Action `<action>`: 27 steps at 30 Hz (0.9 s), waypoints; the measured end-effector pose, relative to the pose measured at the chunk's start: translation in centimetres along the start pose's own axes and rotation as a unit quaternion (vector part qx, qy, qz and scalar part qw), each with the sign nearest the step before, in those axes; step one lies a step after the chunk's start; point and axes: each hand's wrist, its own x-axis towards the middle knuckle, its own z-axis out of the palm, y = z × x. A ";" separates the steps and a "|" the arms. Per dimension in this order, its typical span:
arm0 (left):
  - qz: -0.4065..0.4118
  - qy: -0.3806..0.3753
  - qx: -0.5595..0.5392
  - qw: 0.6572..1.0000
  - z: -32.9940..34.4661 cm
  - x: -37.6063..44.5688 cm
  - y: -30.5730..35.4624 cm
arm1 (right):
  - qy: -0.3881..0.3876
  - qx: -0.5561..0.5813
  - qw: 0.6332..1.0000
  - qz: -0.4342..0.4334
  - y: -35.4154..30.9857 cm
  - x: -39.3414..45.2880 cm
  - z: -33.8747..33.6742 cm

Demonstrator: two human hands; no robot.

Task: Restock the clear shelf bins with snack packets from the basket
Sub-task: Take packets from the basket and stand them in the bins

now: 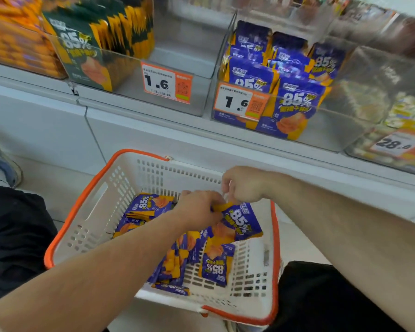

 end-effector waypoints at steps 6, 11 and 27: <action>-0.042 0.100 -0.289 0.951 -1.0 0.5 2.3 | 0.119 -0.051 0.988 0.083 1.9 -4.4 -4.1; -0.019 0.125 -0.376 0.918 -2.2 1.6 6.6 | 0.177 0.063 0.975 0.116 3.9 -7.6 -5.7; 0.238 0.325 0.131 0.906 -13.2 9.2 18.7 | 0.640 -0.073 0.739 0.199 8.6 -15.2 -13.9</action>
